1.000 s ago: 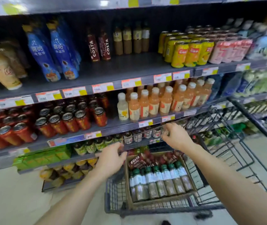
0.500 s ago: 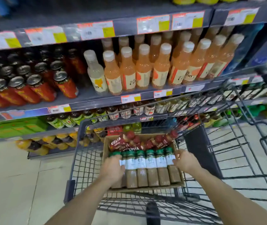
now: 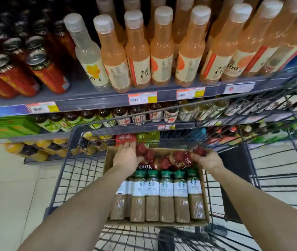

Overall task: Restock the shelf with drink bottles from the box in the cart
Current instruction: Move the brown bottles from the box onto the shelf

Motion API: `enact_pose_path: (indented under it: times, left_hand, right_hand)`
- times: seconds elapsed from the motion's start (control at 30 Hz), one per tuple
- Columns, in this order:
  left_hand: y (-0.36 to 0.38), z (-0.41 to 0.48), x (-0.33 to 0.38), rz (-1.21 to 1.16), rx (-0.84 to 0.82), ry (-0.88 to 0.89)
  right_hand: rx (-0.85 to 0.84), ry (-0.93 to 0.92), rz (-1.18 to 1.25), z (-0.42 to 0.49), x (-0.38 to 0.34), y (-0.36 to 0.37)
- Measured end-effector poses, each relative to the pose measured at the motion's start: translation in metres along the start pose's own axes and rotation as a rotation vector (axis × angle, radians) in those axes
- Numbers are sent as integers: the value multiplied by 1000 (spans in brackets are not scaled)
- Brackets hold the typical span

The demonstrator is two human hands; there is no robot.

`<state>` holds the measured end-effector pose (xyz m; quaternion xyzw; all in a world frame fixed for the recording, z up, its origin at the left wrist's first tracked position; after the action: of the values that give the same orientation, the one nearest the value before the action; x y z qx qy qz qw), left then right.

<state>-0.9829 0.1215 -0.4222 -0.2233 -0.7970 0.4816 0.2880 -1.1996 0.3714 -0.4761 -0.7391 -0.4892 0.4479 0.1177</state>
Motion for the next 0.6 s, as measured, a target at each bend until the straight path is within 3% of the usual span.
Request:
enact_pose_path:
  times: [0.2, 0.6]
  left_hand:
    - [6, 20, 7, -34, -12, 29]
    - [-95, -66, -20, -341, 301, 32]
  right_hand:
    - [27, -20, 103, 2, 11, 1]
    - [184, -302, 47, -89, -46, -55]
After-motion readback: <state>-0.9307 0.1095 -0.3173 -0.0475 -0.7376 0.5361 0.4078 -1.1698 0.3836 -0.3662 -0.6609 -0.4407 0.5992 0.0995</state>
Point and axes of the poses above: each hand's wrist, its own z-axis towards the middle knuckle, its own y-axis out of the palm, x = y × z, the point moved 6 cm from there along z, towards the middle knuckle, and after that the axes turned 1 degree about y, right-handed, at the moved point
